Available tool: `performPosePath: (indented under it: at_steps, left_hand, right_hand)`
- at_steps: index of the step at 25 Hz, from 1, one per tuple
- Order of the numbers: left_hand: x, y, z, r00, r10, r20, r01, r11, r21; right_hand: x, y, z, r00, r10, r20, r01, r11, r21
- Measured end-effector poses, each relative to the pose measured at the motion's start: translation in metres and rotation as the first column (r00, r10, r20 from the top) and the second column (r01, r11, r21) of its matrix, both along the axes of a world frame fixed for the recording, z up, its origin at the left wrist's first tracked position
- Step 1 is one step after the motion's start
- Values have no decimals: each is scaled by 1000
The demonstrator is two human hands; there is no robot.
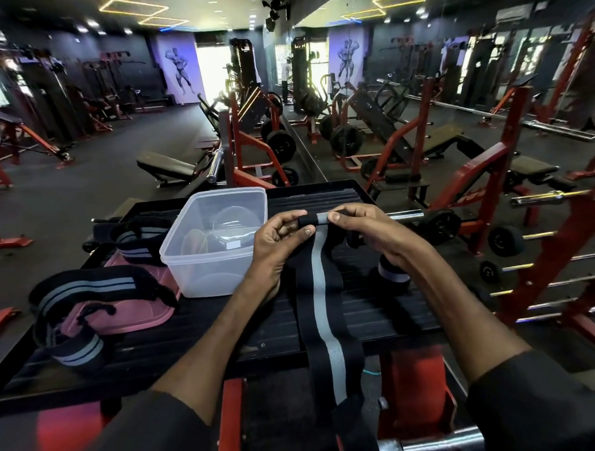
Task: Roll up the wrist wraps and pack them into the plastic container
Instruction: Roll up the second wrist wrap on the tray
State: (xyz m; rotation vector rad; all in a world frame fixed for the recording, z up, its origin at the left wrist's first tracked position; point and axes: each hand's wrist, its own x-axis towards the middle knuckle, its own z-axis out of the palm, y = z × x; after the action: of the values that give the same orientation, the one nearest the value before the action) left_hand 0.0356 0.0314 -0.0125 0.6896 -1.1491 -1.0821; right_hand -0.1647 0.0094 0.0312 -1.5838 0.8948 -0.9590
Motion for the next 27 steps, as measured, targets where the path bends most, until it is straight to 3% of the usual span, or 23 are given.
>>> performPosePath:
  at_steps: [3, 8, 14, 17, 19, 21, 23, 25, 27]
  left_hand:
    - [-3, -1, 1, 1000, -6, 29, 6, 1000, 7]
    - [-4, -3, -1, 934, -37, 354, 50, 998, -28]
    - [0, 0, 1, 933, -134, 333, 77, 981, 178]
    - [-3, 1, -6, 949, -29, 314, -7, 994, 113]
    - [-5, 2, -9, 954, 21, 300, -43, 997, 69]
    - [-4, 5, -10, 961, 23, 274, -42, 997, 66]
    - [-1, 6, -11, 971, 9, 241, -32, 995, 90]
    - [2, 6, -11, 975, -8, 221, -13, 995, 95]
    - [3, 7, -10, 976, -11, 219, -8, 996, 85]
  right_hand:
    - [3, 4, -7, 998, -31, 63, 42, 982, -182]
    - [0, 5, -13, 995, -69, 71, 87, 951, -298]
    - [1, 1, -25, 991, -127, 53, 137, 907, -399]
    - [4, 1, -31, 988, -152, 35, 151, 881, -449]
    - [5, 4, -28, 993, -104, 46, 114, 921, -373]
    - [4, 8, -16, 987, -68, 148, 80, 994, -73]
    - [6, 9, -9, 962, -127, 244, 81, 978, 190]
    - [10, 5, -9, 959, -199, 200, 144, 955, 259]
    - [13, 5, -17, 976, -166, 141, 119, 949, 292]
